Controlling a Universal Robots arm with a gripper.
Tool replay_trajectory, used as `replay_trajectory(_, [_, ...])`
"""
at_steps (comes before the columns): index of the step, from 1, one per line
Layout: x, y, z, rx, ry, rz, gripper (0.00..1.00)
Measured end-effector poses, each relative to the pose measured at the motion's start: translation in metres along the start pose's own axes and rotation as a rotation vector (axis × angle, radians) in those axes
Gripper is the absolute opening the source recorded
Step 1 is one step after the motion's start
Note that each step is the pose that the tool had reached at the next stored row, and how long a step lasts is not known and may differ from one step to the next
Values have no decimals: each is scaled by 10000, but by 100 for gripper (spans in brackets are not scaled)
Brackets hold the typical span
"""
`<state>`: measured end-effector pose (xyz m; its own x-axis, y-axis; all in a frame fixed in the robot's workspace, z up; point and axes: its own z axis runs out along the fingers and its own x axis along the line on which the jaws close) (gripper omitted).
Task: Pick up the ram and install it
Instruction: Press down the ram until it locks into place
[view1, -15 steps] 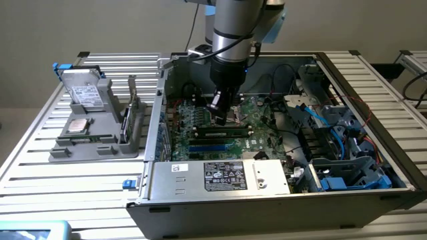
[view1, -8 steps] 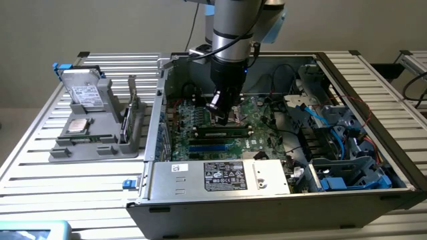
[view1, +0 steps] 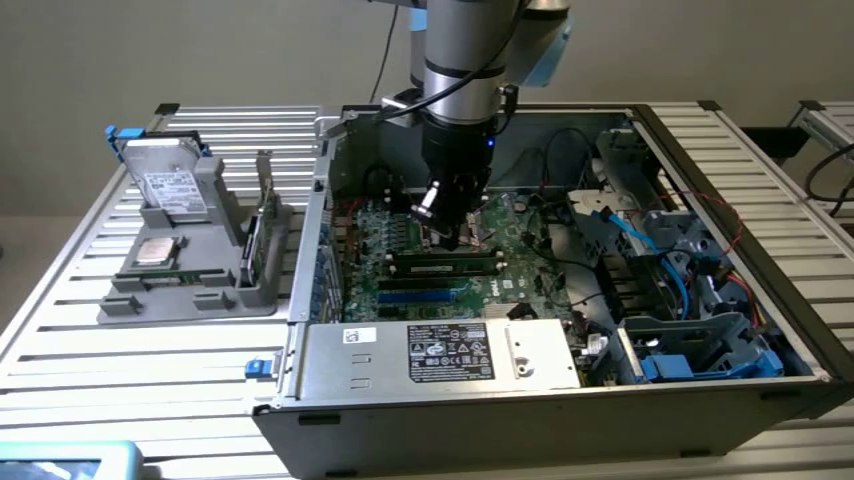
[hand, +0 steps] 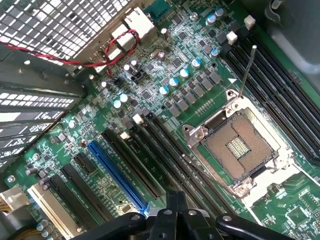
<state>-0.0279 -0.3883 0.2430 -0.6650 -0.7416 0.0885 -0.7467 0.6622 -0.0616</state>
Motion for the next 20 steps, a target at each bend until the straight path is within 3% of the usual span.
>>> replay_trajectory(3, [0, 0, 0, 48, -49, 325, 11])
replay_trajectory(6, [0, 0, 0, 55, -59, 666, 11])
replay_trajectory(12, [0, 0, 0, 26, -24, 1396, 11])
replay_trajectory(20, [0, 0, 0, 33, 16, 2285, 11])
